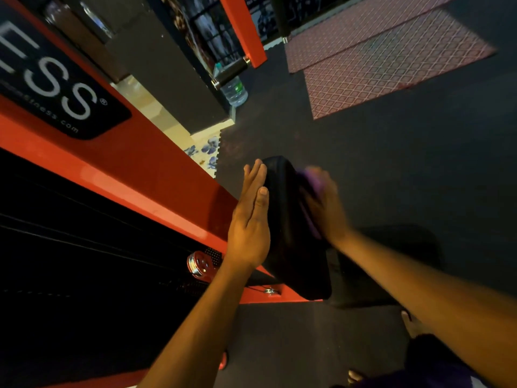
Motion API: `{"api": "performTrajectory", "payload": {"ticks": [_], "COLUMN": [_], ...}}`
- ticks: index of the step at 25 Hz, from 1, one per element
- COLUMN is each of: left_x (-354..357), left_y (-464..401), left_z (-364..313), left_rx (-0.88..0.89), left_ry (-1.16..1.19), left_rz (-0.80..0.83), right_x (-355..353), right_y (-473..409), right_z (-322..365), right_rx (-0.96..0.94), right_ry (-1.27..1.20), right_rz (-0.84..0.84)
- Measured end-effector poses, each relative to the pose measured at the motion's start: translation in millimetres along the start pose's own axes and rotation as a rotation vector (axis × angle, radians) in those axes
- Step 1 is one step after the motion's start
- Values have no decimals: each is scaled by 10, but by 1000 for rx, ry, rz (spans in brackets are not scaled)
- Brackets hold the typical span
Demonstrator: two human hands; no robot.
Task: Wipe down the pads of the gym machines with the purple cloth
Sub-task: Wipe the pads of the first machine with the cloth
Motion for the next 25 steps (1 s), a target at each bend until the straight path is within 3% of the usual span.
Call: {"api": "performTrajectory", "payload": {"ticks": [2,4,7,9,11,14,15,17,22,25], "left_x": [-9,-7,-3,-8,1,6,-2,-9,-3,-3], "left_y": [-28,-67,-71,-72,-54,2,-6,-49,-51,5], "left_z": [2,30,71,57,40,-18,-26,-11,12,-20], "left_rx": [9,4,26,24,1,14,26,40,53,172], "left_ry": [-1,-18,3,8,-14,-66,-76,-90,-138,-259], "left_rz": [1,6,7,12,6,3,-1,-9,-5,-109], "right_x": [-35,-37,-17,-30,-33,26,30,-14,-55,-181], "right_y": [722,1101,450,-300,-502,412,802,1160,-147,-211], "right_z": [261,743,998,775,335,132,262,728,817,274], "right_rx": [53,-49,-207,-115,35,135,185,105,-19,154], "right_ry": [-69,-142,-155,-117,-98,-212,-233,-195,-116,-176], "right_rz": [-46,-76,-158,-211,-169,-115,-102,-147,-154,-111]}}
Point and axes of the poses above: each hand's wrist, its own y-axis away from the middle knuckle, its own x-axis out of the palm, z = x × y, the point moved 3 cm from there along -y, towards the middle knuckle, and after that the axes turned 15 degrees about -x, right-handed, at the moved point
